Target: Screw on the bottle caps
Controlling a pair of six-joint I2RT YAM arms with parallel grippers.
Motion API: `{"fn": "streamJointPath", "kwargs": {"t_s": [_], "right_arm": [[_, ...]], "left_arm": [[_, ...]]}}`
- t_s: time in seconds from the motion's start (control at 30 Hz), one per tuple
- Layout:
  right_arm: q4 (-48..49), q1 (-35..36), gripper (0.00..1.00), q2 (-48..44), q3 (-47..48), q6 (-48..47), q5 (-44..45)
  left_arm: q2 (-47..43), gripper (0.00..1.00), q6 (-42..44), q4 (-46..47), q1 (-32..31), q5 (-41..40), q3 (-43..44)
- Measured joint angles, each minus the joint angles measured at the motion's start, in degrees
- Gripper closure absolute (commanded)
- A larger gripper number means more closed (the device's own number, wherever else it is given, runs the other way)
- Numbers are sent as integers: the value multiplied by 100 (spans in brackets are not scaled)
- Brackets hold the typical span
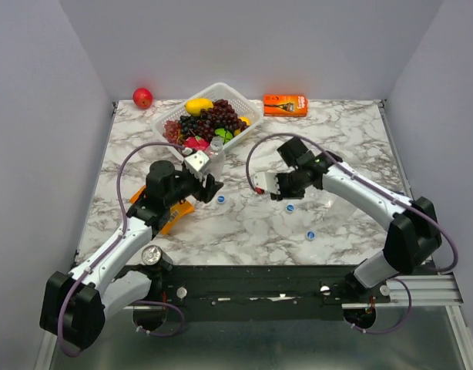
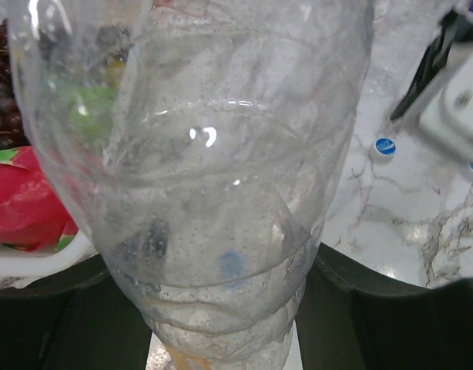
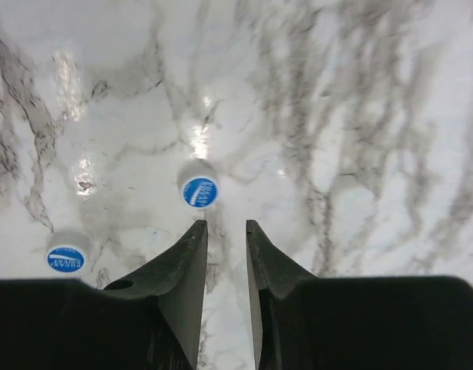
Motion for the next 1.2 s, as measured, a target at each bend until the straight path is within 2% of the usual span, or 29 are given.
{"fn": "streamJointPath", "kwargs": {"t_s": [0.2,0.27,0.3,0.33,0.4,0.53,0.67,0.8,0.87,1.03,1.2], "right_arm": [[-1342,0,67,-450,2686,616,-892],[-1563,0,62,-616,3209,798,-1099],[-1672,0,53,-704,3318,870,-1154],[-1779,0,49,-796,3324,907,-1174],[-1853,0,40,-922,3016,984,-1154],[-1792,0,32,-673,1969,1180,-874],[-1513,0,31,98,1281,1314,-553],[-1176,0,34,487,981,1303,-289],[-940,0,34,568,876,1233,-190],[-315,0,34,721,439,894,63],[17,0,34,793,15,625,254]], "left_arm": [[269,100,608,533,-450,522,-516],[415,100,804,763,-671,634,-651],[492,100,879,848,-778,678,-695],[573,100,911,931,-852,713,-719],[654,100,914,1058,-881,715,-726],[411,100,846,1156,-868,560,-793],[-313,100,649,1025,-868,280,-1008],[-833,100,330,717,-868,-149,-1073],[-979,100,166,568,-837,-361,-1088],[-1099,100,-306,153,-262,-752,-1143],[-1099,100,-393,24,-188,-820,-1143]]}}
